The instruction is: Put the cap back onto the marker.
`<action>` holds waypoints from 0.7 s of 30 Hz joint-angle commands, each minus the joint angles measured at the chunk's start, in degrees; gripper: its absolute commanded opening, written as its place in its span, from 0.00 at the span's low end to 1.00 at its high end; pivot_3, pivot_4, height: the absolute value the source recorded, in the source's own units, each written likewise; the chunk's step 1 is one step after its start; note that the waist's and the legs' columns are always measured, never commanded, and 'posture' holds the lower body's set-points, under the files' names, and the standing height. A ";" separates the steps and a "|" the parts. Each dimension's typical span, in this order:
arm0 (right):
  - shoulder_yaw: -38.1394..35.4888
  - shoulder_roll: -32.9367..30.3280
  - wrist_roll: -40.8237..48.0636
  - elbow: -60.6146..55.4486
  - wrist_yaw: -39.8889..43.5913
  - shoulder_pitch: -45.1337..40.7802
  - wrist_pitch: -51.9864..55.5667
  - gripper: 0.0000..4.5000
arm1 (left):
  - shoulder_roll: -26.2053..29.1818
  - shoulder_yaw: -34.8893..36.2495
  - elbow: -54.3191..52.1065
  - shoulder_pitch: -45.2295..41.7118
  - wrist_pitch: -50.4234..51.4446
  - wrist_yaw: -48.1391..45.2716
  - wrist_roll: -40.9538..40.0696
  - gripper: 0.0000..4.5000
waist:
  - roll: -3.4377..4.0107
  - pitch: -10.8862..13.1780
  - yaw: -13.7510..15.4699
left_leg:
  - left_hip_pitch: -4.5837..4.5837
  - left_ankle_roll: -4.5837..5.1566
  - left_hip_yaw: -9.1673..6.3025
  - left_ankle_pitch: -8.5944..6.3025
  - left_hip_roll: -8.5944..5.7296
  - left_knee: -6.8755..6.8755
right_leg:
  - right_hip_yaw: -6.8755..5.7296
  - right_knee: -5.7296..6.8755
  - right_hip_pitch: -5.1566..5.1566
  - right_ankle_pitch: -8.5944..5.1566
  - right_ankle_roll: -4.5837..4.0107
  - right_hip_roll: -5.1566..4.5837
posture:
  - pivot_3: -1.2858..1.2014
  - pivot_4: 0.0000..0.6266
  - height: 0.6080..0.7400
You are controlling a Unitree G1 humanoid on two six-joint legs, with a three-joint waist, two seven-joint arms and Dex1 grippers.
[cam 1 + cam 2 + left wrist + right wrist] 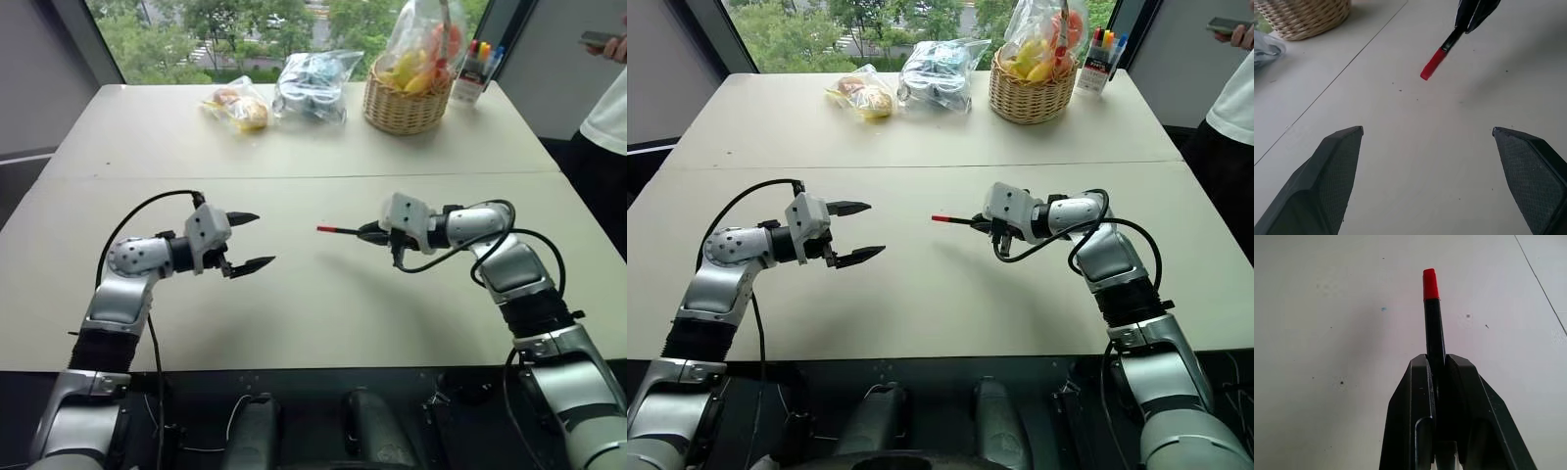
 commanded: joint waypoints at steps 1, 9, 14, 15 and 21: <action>-6.49 -1.42 -0.66 -6.10 -8.22 2.82 7.85 0.00 | -0.51 1.12 -3.25 0.45 1.98 1.67 -1.93 0.97 | 0.00 0.00 0.07 | -0.01 0.00 0.02 0.00 -0.01 0.00 | 0.01 -0.01 -0.01 0.00 0.00 -0.01 | 0.52 0.24 1.00; -15.18 -0.89 -2.22 -16.91 -22.16 10.96 24.72 0.00 | -2.34 -0.44 -4.09 -0.57 6.06 2.19 -3.65 0.97 | 0.00 0.00 -0.17 | 0.01 0.00 0.03 0.00 -0.01 -0.03 | 0.03 0.00 0.00 0.00 0.00 0.01 | 0.52 0.24 1.00; -20.01 -0.12 -2.20 -16.52 -29.67 12.68 30.18 0.00 | -3.75 -1.04 -3.65 -2.14 8.35 1.85 -4.39 0.97 | 0.00 0.00 -0.12 | 0.01 0.00 0.04 0.00 -0.01 -0.02 | 0.03 -0.01 0.01 0.00 0.00 0.01 | 0.52 0.24 1.00; -21.34 0.32 -1.81 -15.99 -31.18 12.56 31.41 0.00 | -3.96 -1.13 -3.53 -2.51 8.58 1.73 -4.45 0.97 | 0.00 0.00 -0.12 | 0.01 0.00 0.05 0.00 -0.01 -0.02 | 0.04 -0.01 0.01 0.00 0.00 0.01 | 0.52 0.24 1.00; -25.43 1.54 0.30 -11.79 -35.93 12.31 34.26 0.00 | -5.00 -1.66 -2.47 -4.14 8.81 1.66 -4.13 0.97 | -0.01 0.00 -0.27 | 0.02 0.00 0.05 0.00 -0.01 -0.03 | 0.04 -0.02 0.01 0.00 0.00 0.02 | 0.52 0.24 1.00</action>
